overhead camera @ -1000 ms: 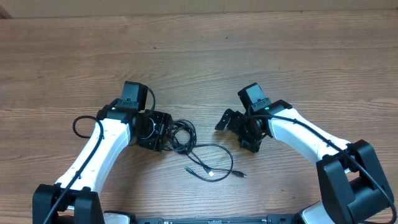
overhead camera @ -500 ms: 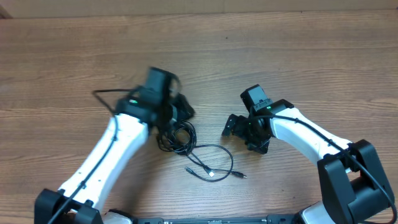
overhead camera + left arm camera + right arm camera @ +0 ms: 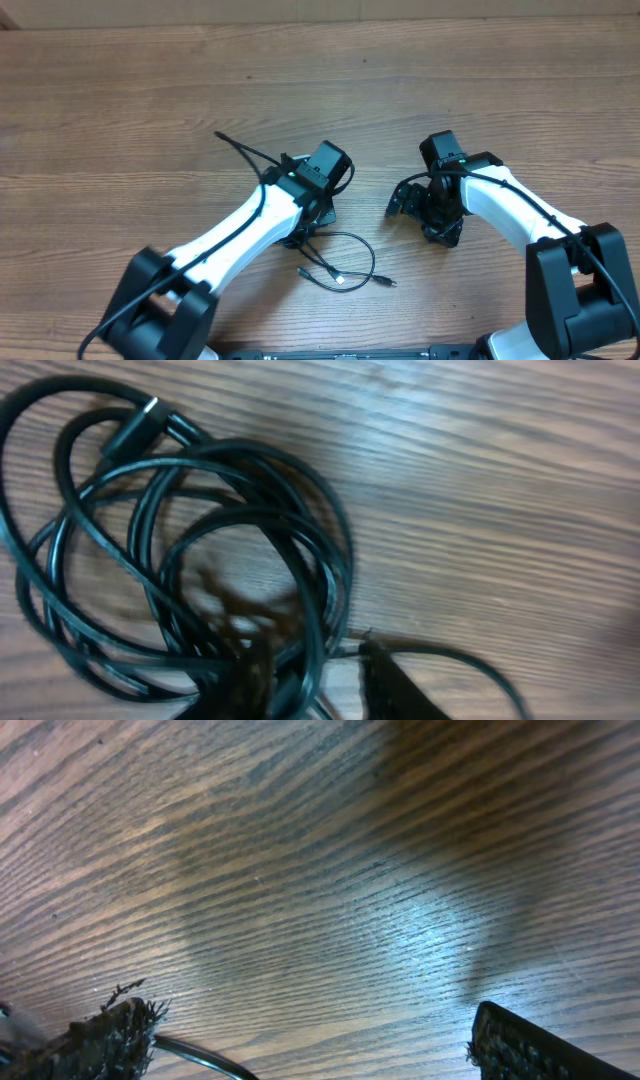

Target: Untangle cables

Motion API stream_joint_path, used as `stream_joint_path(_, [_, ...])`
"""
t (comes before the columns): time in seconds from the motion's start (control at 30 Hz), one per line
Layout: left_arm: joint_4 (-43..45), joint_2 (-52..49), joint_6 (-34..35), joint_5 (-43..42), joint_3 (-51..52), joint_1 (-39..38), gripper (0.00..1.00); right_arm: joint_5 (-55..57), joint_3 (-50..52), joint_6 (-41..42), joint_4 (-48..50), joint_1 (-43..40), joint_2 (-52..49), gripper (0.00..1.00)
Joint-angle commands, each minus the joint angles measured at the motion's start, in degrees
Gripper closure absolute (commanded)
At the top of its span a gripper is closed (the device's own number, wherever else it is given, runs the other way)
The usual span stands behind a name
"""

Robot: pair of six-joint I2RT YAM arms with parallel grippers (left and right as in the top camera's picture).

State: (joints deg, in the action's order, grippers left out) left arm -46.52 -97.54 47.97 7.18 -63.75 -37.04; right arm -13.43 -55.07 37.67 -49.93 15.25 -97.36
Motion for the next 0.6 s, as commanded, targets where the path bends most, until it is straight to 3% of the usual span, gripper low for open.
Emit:
stream_joint_path(0.0, [0.2, -3.7, 0.9, 2.9, -0.6, 0.0, 0.83, 0.3, 0.0, -1.8, 0.4, -0.2, -0.2, 0.0])
stream_joint_path(0.13, [0.3, -5.6, 0.9, 2.4, -0.6, -0.1, 0.96, 0.3, 0.0, -1.7, 0.6, -0.2, -0.2, 0.0])
stream_joint_path(0.3, [0.4, -5.6, 0.9, 2.4, -0.6, -0.1, 0.92, 0.3, 0.0, -1.7, 0.5, -0.2, -0.2, 0.0])
stream_joint_path(0.57, [-0.2, -5.4, 0.2, 2.4, -1.3, 0.1, 0.96, -6.0, 0.0, -2.7, 0.1, -0.2, -0.2, 0.0])
